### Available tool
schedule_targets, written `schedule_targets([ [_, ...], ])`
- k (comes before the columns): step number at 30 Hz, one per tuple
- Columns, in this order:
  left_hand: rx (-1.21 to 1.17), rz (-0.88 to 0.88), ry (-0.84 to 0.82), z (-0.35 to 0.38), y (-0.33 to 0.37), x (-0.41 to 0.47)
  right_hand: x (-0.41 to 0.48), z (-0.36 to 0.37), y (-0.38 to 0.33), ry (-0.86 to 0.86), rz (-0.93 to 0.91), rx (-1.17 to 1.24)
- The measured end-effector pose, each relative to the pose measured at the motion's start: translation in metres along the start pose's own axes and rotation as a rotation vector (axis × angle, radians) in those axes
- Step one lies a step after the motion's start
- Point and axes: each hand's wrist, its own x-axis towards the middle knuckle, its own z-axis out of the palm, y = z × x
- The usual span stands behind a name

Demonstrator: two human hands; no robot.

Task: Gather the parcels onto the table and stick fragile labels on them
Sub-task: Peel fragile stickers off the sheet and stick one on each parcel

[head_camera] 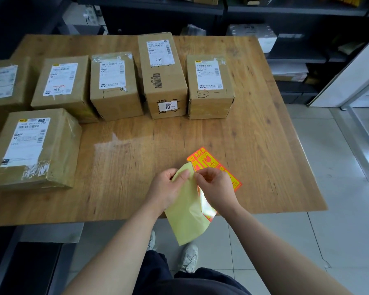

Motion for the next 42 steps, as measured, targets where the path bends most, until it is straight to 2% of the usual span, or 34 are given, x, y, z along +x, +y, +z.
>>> schedule_targets([
  [5,0.118,0.084,-0.049,-0.004,-0.006,0.005,-0.002,-0.003,0.001,0.008,-0.098,-0.161],
  [9,0.095,0.04,-0.047,-0.006,-0.002,0.008,-0.005,-0.003,0.002,0.001,-0.151,-0.267],
  [17,0.132,0.134,-0.04,-0.011,0.002,0.013,-0.008,-0.001,0.007,0.054,-0.216,-0.268],
  [23,0.07,0.157,-0.113,-0.007,-0.005,0.01,-0.005,0.001,0.008,0.053,-0.173,-0.119],
  [29,0.056,0.17,-0.095,-0.005,-0.009,0.008,-0.006,0.0,0.004,0.049,-0.157,-0.062],
  [37,0.166,0.177,-0.069,-0.008,-0.01,0.003,-0.005,0.0,0.003,0.066,-0.06,-0.083],
  [42,0.299,0.135,0.021,-0.012,-0.016,0.008,-0.001,-0.003,0.006,0.083,0.1,-0.026],
])
